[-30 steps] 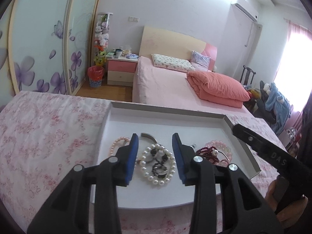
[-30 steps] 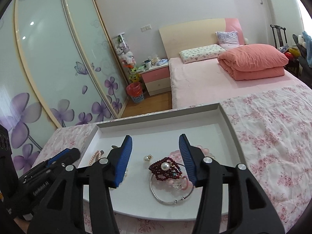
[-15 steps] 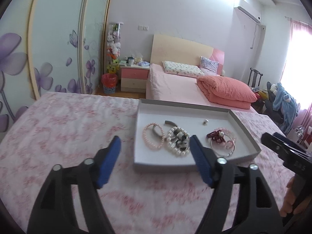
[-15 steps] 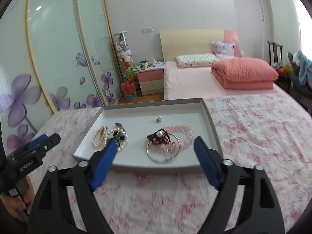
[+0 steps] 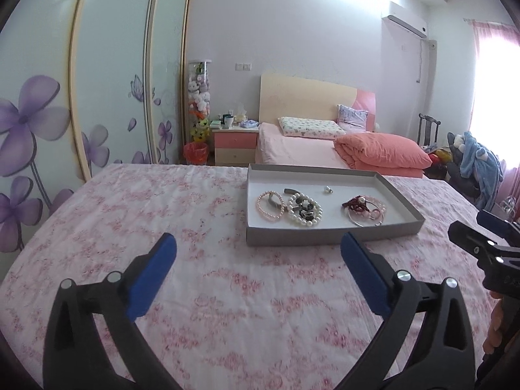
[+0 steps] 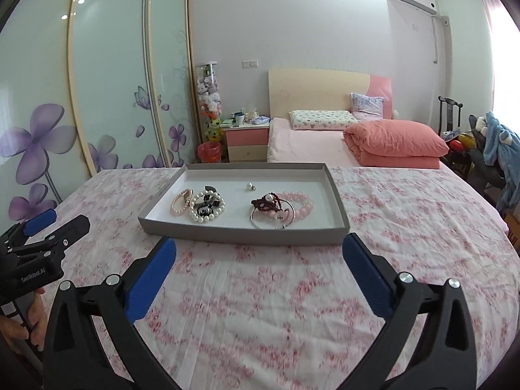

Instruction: Organize jewelry

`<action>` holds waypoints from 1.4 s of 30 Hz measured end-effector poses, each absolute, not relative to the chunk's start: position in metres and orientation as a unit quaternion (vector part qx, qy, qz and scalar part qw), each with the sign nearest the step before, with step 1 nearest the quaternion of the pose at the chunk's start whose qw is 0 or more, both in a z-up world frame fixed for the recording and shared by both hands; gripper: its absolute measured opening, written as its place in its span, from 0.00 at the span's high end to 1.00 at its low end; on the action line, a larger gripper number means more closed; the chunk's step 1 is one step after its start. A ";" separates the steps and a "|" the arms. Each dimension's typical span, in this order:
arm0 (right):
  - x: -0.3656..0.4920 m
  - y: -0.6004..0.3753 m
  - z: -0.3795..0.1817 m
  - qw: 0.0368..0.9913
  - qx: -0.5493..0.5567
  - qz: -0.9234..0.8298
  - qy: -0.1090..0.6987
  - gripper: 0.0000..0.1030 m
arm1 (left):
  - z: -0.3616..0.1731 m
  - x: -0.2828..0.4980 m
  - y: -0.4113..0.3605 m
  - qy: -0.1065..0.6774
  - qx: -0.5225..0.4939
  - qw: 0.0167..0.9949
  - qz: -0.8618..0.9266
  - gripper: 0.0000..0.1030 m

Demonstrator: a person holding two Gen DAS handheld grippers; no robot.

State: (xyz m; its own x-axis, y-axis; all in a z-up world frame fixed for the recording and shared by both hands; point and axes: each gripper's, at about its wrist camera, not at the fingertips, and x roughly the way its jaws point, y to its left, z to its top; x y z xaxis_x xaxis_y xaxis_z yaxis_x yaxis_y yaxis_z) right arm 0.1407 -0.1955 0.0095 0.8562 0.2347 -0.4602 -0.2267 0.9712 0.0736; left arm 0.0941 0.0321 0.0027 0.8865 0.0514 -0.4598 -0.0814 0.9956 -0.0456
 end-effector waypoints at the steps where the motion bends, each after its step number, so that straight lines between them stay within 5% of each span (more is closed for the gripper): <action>1: 0.136 -0.196 0.009 0.965 0.008 0.118 0.236 0.02 | 0.004 0.089 0.029 0.231 -0.028 0.972 0.033 0.04; 42: 0.107 -0.206 -0.013 0.967 0.029 0.106 0.232 0.02 | -0.013 0.063 0.013 0.232 -0.025 0.972 0.031 0.04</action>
State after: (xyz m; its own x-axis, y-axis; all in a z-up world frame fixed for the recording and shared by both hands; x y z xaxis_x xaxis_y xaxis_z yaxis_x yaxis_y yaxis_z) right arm 0.1066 -0.2055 -0.0132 0.8700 0.2178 -0.4424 -0.1911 0.9760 0.1048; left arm 0.0629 0.0132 -0.0127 0.8906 0.0496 -0.4520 -0.0728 0.9968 -0.0341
